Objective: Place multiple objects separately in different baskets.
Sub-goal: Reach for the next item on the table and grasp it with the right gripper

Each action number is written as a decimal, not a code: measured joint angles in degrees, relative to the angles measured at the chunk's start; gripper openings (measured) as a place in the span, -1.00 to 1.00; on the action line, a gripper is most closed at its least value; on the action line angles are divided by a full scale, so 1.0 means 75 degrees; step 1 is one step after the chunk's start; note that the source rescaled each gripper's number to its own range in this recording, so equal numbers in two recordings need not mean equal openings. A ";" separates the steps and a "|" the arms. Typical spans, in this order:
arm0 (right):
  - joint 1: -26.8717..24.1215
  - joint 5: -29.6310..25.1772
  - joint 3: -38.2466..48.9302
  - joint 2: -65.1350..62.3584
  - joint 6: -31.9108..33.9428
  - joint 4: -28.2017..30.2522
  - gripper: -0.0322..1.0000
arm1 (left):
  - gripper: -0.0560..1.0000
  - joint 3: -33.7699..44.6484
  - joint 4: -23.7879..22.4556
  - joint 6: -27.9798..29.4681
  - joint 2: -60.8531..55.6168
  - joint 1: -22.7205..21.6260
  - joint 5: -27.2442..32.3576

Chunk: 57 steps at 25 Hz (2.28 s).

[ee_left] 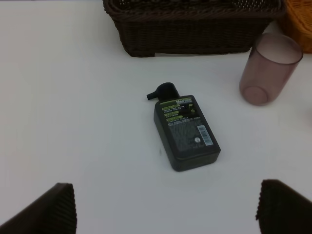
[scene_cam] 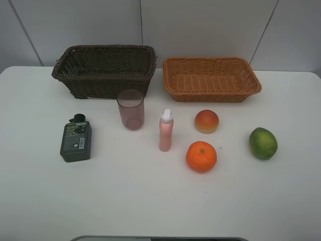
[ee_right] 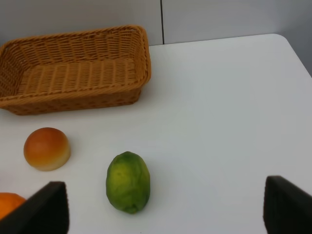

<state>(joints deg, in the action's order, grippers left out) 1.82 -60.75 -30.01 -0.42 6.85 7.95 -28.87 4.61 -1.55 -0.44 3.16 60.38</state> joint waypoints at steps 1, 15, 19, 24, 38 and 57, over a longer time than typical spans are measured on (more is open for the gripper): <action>0.0000 0.0000 0.0000 0.0000 0.0000 0.0000 0.66 | 0.92 0.0000 0.0000 0.0000 0.0000 0.0000 0.0000; 0.0000 0.0000 0.0000 0.0000 0.0000 0.0000 0.66 | 0.92 0.0000 0.0000 0.0000 0.0000 0.0000 0.0000; 0.0000 0.0000 0.0000 0.0000 0.0000 0.0000 0.66 | 0.92 0.0000 0.0000 0.0000 0.0000 0.0000 0.0000; 0.0000 0.0000 0.0000 0.0000 0.0000 0.0000 0.66 | 0.92 0.0000 0.0000 0.0000 0.0000 0.0000 0.0000; 0.0000 0.0000 0.0000 0.0000 0.0000 0.0000 0.66 | 0.92 0.0000 0.0000 0.0000 0.0000 0.0000 0.0000; 0.0000 0.1833 -0.0592 0.4053 0.0000 0.0133 0.66 | 0.92 0.0000 0.0000 0.0000 0.0000 0.0000 0.0000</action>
<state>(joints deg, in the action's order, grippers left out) 1.82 -47.00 -34.45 29.97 6.85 8.94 -28.87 4.61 -1.55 -0.44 3.16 60.38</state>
